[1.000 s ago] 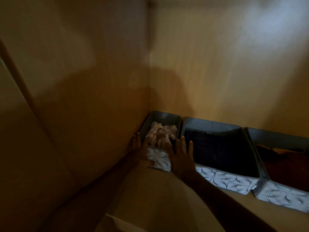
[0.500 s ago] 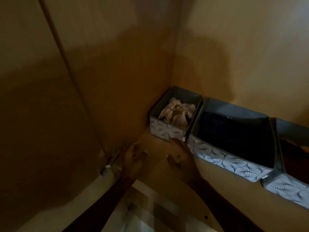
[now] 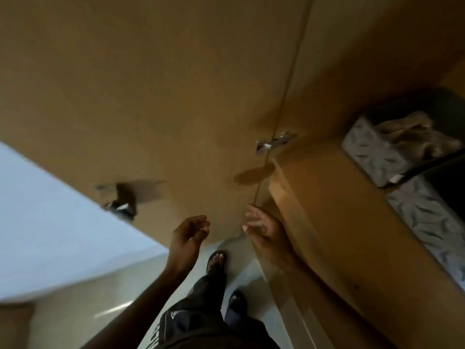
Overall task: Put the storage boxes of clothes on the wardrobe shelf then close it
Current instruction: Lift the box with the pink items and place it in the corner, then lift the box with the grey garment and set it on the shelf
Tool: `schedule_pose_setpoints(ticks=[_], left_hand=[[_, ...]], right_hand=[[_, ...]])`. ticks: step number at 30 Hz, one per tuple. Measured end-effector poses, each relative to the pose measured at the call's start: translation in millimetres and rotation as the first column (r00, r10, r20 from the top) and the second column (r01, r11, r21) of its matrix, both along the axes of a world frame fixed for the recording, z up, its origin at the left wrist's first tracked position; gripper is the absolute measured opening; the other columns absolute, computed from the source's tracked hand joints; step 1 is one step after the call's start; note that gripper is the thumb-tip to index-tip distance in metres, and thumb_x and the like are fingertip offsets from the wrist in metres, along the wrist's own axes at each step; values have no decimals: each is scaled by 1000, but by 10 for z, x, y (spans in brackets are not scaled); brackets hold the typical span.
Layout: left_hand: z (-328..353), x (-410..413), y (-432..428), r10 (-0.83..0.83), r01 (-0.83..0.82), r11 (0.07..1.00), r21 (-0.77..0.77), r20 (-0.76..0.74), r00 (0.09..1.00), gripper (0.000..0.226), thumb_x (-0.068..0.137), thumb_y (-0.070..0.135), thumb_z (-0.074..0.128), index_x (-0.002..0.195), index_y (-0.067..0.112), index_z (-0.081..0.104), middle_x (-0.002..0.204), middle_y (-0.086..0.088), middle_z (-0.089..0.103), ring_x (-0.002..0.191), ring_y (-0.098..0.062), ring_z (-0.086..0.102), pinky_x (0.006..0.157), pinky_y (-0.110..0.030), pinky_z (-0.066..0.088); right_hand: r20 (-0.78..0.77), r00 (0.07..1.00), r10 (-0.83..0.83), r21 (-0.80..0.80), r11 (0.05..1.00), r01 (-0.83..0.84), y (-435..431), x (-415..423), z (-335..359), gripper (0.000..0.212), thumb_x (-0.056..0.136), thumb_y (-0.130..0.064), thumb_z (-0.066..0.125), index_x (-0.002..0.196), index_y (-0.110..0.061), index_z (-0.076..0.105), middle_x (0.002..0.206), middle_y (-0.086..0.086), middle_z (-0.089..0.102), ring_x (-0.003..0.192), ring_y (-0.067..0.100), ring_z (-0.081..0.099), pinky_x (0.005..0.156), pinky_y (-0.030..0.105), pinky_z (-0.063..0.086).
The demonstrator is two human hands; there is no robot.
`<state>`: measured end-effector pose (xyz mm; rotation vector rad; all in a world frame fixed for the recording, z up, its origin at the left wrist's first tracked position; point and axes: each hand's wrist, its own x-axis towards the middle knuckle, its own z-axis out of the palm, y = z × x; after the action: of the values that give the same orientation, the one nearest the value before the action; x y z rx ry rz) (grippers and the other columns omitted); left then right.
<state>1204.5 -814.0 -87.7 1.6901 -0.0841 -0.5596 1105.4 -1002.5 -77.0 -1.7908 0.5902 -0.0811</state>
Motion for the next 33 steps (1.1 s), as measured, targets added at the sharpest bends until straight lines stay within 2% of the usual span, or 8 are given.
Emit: schedule_pose_setpoints(ticks=[2,4,9,13,21,24,28,33], left_hand=[[-24,-134,405,101,-101,995,24,-6,995,27,88,-6,60,108,10,66,101,-12,73,89,-17,66,70,-14,51],[-44,-267,781,204,-203,978,54,-17,979,26,88,-3,61,110,9,66,101,-9,74,88,-15,67,69,-13,50],[-110,-702,1790,463,-459,883,96,-28,886,26,89,3,62,111,16,66,102,-1,74,93,-16,69,75,-24,47],[-141,-1207,2571,664,-659,746,94,-26,747,27,90,5,62,115,13,65,104,-2,74,95,-14,69,72,-14,49],[-245,-2410,3965,845,-840,534,99,-36,533,24,92,7,60,113,18,64,104,0,72,94,-12,67,72,-13,50],[-257,-2879,4468,901,-894,434,110,-33,433,23,92,9,61,112,19,64,103,1,72,93,-9,67,72,-14,50],[-284,-3591,5047,971,-963,238,123,-5,239,24,91,11,62,115,17,64,106,-2,71,96,-12,66,74,-15,48],[-323,-4391,5423,998,-994,-47,102,-22,-50,23,91,12,62,114,17,64,105,-2,71,98,-14,65,78,-20,48]], right_hand=[[-36,994,101,8,995,-101,300,88,-96,54,84,-30,65,136,-26,51,120,-9,63,104,0,60,89,25,51],[-63,974,216,18,976,-216,602,168,-153,52,87,-23,66,137,-22,50,119,-6,62,102,3,60,85,17,49],[-102,872,479,38,878,-478,1472,299,-207,49,88,-22,65,135,-21,52,113,-12,61,96,-7,59,77,6,44],[-135,724,676,28,733,-680,2258,261,-202,47,88,-24,65,134,-24,53,117,-11,61,96,-8,59,77,9,45],[-155,469,870,-22,471,-882,3955,-92,-183,47,87,-25,67,133,-21,55,115,-7,63,94,-2,61,74,9,46],[-148,354,923,-34,353,-935,4636,-317,-178,47,88,-26,66,133,-22,54,114,-7,63,95,-2,60,72,7,46],[-141,140,980,-52,134,-990,5548,-700,-175,46,88,-24,65,132,-21,54,112,-7,63,96,2,60,70,5,47],[-152,-126,980,-71,-138,-988,6511,-1215,-171,45,89,-23,64,133,-19,54,114,-2,64,96,7,61,79,16,52]])
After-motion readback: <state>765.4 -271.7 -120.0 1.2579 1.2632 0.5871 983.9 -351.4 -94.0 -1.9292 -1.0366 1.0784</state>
